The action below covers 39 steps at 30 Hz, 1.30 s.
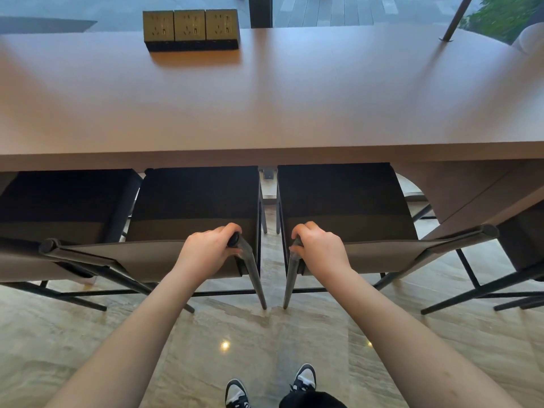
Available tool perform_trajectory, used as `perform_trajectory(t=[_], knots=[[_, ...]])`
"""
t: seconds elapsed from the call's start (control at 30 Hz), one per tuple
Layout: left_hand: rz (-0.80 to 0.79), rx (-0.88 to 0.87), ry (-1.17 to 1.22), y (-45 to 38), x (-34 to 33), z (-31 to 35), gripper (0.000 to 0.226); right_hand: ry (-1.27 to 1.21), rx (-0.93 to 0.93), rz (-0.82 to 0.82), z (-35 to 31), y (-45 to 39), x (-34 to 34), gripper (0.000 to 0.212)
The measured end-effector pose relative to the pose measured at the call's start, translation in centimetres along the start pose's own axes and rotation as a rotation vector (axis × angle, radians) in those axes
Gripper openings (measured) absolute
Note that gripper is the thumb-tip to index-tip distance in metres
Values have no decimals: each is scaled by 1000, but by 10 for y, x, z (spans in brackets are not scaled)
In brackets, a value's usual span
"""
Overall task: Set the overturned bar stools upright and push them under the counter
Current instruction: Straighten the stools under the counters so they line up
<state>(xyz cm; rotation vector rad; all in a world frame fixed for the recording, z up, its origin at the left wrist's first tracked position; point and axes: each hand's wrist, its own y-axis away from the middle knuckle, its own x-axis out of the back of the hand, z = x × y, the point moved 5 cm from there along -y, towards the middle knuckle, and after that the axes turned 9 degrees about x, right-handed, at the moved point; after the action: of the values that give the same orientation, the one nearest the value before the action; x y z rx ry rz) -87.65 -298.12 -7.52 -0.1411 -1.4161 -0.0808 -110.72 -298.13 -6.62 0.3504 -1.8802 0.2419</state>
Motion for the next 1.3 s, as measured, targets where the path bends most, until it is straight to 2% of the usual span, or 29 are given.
perform_trajectory(t=[0.6, 1.3], knots=[[-39, -12, 26, -2, -1, -3, 33, -8, -34, 64, -4, -3, -10, 29], [-161, 23, 51, -3, -2, -4, 33, 1, -27, 41, -17, -6, -12, 25]])
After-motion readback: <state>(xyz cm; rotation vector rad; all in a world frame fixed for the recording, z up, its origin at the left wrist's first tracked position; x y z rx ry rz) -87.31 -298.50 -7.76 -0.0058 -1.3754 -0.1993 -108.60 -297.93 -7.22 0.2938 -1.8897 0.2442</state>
